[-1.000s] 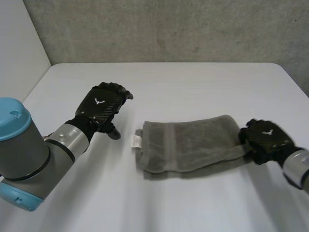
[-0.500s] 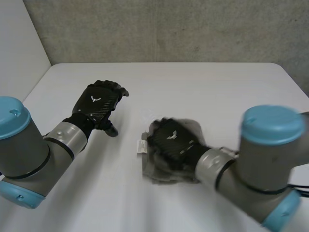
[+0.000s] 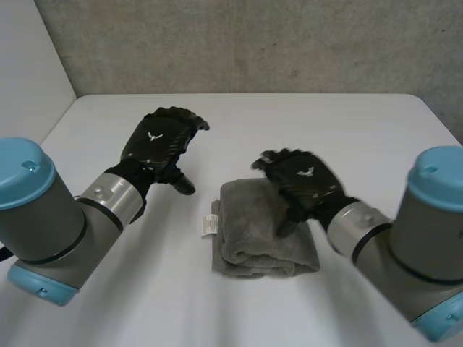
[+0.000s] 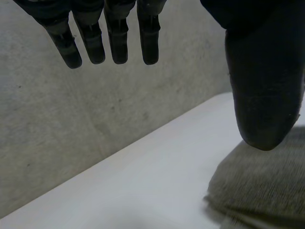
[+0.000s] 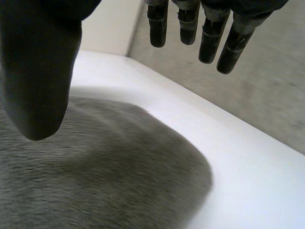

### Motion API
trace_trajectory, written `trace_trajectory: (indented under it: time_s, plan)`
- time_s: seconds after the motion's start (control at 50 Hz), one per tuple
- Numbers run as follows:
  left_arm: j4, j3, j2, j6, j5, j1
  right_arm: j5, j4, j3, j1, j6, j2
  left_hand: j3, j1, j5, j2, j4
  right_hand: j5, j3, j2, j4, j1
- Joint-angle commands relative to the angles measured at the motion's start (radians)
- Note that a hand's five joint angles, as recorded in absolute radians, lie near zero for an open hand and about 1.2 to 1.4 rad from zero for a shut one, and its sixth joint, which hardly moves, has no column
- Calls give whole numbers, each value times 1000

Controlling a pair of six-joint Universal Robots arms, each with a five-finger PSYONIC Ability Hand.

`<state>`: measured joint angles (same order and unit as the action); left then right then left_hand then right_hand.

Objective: Fold the towel.

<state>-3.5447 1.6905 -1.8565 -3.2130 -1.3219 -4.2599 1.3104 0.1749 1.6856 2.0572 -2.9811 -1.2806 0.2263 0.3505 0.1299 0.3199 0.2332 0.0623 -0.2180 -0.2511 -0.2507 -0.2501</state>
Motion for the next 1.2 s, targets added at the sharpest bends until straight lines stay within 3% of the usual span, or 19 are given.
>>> trace_trajectory:
  time_s: [0.02, 0.18, 0.28, 0.48, 0.72, 0.84, 1.04, 1.16, 1.2]
  plan:
    - [1, -57, -68, 77, -2, 69, 1, -6, 28, -146, -120, 10, -52, -55, -9, -24, -59, -62, 43, 77, 76, 76]
    - [7, -104, -182, 74, -27, 141, -7, 5, 29, -181, -137, 83, -52, -43, 3, -12, -59, -62, 43, 77, 76, 76]
    - [12, -101, -256, 64, -91, 175, -19, 12, 23, -177, -183, 136, -52, -37, 9, -7, -59, -62, 43, 77, 76, 76]
    - [12, -91, -294, 29, -145, 178, -118, 15, 16, -169, -200, 175, -52, -34, 12, -4, -59, -62, 43, 77, 76, 76]
    - [14, -80, -339, -94, -195, 178, -109, 29, -17, -146, -183, 251, -52, -37, 9, -7, -59, -62, 43, 77, 76, 76]
    - [14, -84, -337, -99, -223, 173, -111, 26, -24, -143, -183, 261, -52, -40, 6, -10, -59, -62, 43, 77, 76, 76]
    - [20, -91, -244, -91, -238, 170, -105, 3, -24, -135, -188, 165, -52, -49, -3, -18, -59, -62, 43, 77, 76, 76]
    - [24, -112, -71, -87, -247, 167, -82, -118, -83, -157, -177, -37, -52, -58, -12, -27, -59, -62, 43, 77, 76, 76]
    - [33, -129, -27, -87, -252, 166, -27, -169, -148, -161, -156, -104, -52, -61, -15, -30, -59, -62, 43, 77, 76, 76]
